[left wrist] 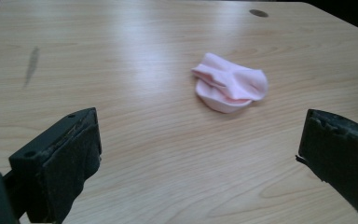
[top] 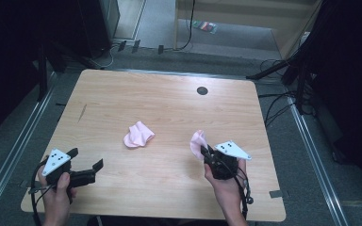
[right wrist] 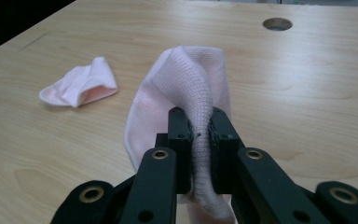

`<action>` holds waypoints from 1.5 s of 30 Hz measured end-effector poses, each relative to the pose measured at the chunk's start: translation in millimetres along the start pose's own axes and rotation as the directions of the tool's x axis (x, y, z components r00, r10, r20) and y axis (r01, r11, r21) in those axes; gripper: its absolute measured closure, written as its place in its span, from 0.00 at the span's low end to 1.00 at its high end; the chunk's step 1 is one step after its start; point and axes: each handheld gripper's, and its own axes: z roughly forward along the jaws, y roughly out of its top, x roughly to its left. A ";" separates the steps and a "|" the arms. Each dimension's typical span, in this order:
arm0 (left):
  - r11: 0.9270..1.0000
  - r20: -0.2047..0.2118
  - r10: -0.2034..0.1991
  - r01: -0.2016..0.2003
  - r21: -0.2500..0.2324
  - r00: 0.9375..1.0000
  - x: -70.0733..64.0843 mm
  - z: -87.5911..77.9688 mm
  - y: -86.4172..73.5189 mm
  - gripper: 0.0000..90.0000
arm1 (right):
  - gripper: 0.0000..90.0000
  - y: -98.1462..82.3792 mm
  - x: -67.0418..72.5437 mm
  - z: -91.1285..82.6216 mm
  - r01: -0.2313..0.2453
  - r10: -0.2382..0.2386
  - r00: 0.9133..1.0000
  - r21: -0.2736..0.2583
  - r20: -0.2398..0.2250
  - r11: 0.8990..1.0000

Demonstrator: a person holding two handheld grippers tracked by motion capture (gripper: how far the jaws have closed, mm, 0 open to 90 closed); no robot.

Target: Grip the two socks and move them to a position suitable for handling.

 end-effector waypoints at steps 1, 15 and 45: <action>1.000 0.009 0.007 -0.007 0.002 1.000 -3.2 0.7 0.3 0.00 | 0.92 -2.1 3.5 0.3 0.005 -0.005 1.000 0.007 -0.006 1.000; 0.996 0.147 0.088 -0.091 0.013 0.985 -61.2 14.7 0.4 0.00 | 0.92 -28.4 50.2 12.2 0.045 -0.041 0.997 0.063 -0.068 0.997; 0.979 0.239 0.048 -0.093 0.179 0.970 -102.6 47.6 -23.9 0.17 | 0.69 -48.6 81.3 18.2 0.078 -0.055 0.975 0.101 -0.213 0.992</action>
